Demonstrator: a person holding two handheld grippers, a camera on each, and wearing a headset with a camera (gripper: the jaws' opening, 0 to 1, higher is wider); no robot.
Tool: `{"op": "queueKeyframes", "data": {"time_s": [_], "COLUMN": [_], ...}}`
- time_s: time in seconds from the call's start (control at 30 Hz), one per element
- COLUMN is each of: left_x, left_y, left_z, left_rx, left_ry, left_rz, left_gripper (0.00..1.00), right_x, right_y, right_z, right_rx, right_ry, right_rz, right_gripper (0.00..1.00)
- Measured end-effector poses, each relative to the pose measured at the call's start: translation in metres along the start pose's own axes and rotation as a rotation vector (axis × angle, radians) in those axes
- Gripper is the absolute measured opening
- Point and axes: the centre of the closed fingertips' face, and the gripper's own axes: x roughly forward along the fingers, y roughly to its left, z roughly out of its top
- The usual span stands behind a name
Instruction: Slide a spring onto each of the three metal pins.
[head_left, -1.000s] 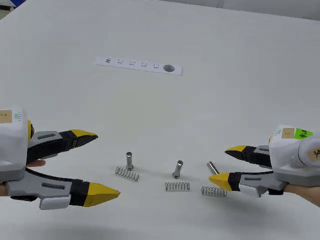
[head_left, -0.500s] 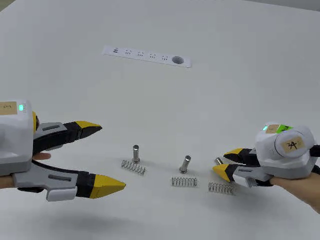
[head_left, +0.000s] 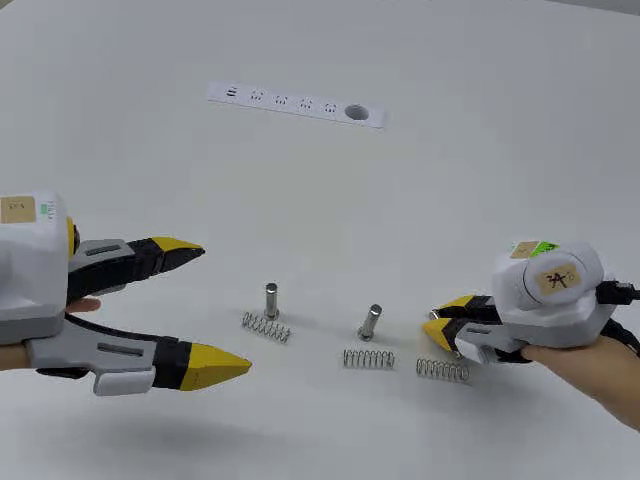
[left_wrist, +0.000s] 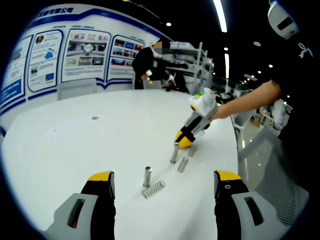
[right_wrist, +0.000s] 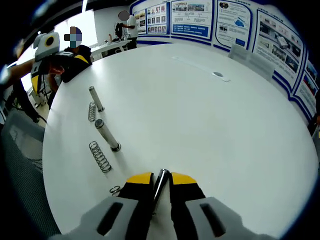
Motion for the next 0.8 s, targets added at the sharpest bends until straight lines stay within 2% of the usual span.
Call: {"op": "queueKeyframes", "data": {"time_s": [0.27, 0.4, 0.57, 0.8], "left_x": [0.0005, 0.0005, -0.0008, -0.0042], "left_y": [-0.0015, -0.0031, -0.0059, -0.0068], "left_z": [0.0055, 0.0055, 0.0064, 0.0087], "left_rx": [0.009, 0.008, 0.006, 0.004], "left_ry": [-0.010, -0.006, -0.009, -0.016], "left_rz": [-0.004, -0.004, -0.003, 0.006], "left_gripper": [0.83, 0.82, 0.82, 0.82], "right_x": [0.0025, 0.0028, 0.0029, -0.0062], "right_y": [0.0003, -0.0002, -0.0024, -0.0037], "right_z": [0.0012, 0.0004, 0.0011, 0.0093], "right_rx": [0.045, 0.049, 0.058, 0.075], "right_ry": [0.067, 0.074, 0.056, -0.015], "right_rz": [0.009, 0.012, -0.008, -0.033], "right_gripper": [0.09, 0.08, 0.08, 0.08]}}
